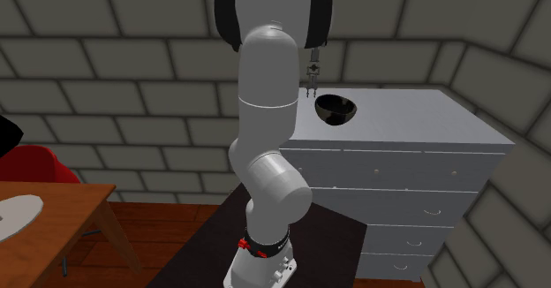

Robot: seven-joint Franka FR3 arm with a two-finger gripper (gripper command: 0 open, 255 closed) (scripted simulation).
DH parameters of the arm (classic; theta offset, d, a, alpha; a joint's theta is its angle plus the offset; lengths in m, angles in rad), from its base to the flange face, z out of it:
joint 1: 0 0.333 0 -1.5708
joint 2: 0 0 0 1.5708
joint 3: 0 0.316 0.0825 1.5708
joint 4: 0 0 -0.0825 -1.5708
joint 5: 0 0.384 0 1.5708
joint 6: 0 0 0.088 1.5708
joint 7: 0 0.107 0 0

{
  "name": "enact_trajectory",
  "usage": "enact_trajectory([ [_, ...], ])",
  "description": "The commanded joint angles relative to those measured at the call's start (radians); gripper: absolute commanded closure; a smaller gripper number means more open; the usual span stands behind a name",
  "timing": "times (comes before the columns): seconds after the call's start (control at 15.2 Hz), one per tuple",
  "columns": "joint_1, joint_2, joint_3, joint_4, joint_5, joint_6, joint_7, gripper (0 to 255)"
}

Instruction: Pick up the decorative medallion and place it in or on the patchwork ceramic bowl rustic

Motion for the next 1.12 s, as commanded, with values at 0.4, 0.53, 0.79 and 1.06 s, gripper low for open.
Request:
enact_trajectory([
  [0.4,0.000,0.007,-0.002,-0.013,-0.005,0.011,0.004,0],
  [0.53,0.000,0.007,-0.002,-0.013,-0.005,0.011,0.004,255],
  [0.79,-0.001,0.002,-0.001,-0.017,-0.002,0.012,0.002,255],
  [1.06,-0.001,0.007,-0.002,-0.013,-0.005,0.011,0.004,255],
])
